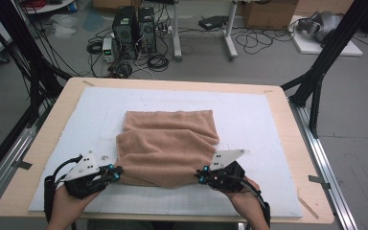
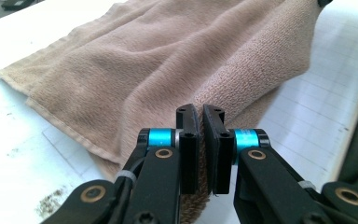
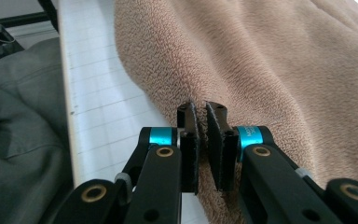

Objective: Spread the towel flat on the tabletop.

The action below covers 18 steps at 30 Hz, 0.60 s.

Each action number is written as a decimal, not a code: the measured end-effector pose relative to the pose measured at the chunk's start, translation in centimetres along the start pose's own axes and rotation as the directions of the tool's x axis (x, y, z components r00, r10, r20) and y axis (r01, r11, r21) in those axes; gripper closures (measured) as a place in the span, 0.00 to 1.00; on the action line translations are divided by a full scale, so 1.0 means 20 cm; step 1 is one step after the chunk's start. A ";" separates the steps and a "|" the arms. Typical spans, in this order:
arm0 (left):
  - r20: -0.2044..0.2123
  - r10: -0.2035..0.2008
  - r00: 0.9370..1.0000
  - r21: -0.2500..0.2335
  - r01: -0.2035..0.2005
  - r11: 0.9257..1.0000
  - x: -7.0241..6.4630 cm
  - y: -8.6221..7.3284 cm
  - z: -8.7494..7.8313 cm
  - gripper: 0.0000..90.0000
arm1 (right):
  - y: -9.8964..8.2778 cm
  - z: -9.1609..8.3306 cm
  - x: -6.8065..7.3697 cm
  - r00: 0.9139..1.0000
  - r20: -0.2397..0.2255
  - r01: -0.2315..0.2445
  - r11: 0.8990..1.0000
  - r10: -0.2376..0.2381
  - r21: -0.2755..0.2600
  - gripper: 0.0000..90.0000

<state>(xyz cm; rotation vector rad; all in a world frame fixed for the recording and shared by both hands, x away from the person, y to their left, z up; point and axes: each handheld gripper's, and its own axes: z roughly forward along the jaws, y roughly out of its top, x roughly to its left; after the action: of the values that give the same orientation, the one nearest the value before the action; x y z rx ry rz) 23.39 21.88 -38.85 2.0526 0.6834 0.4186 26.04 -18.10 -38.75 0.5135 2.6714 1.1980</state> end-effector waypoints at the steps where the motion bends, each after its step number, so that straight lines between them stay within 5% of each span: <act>1: -0.003 -0.010 1.000 0.001 0.010 1.000 0.02 0.01 0.02 0.94 | 0.00 0.01 -0.02 1.000 0.005 -0.006 1.000 0.006 0.003 0.93; 7: -0.037 -0.072 0.997 -0.005 0.072 0.997 0.15 0.07 0.14 0.94 | 0.03 0.06 -0.16 0.998 0.026 -0.056 0.998 0.056 0.006 0.93; 11: -0.075 -0.078 0.994 0.014 0.079 0.997 0.24 0.12 0.22 0.94 | 0.06 0.09 -0.26 0.996 0.042 -0.081 0.997 0.081 0.006 0.93; 18: -0.145 -0.125 0.981 0.055 0.134 0.989 0.37 0.15 0.41 0.94 | 0.07 0.19 -0.43 0.987 0.089 -0.139 0.990 0.136 0.029 0.93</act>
<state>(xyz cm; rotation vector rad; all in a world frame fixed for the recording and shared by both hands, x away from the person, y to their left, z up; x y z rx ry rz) 34.57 19.64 -40.46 2.0389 0.9217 0.4756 35.48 -17.79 -40.11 0.7489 2.6249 1.1368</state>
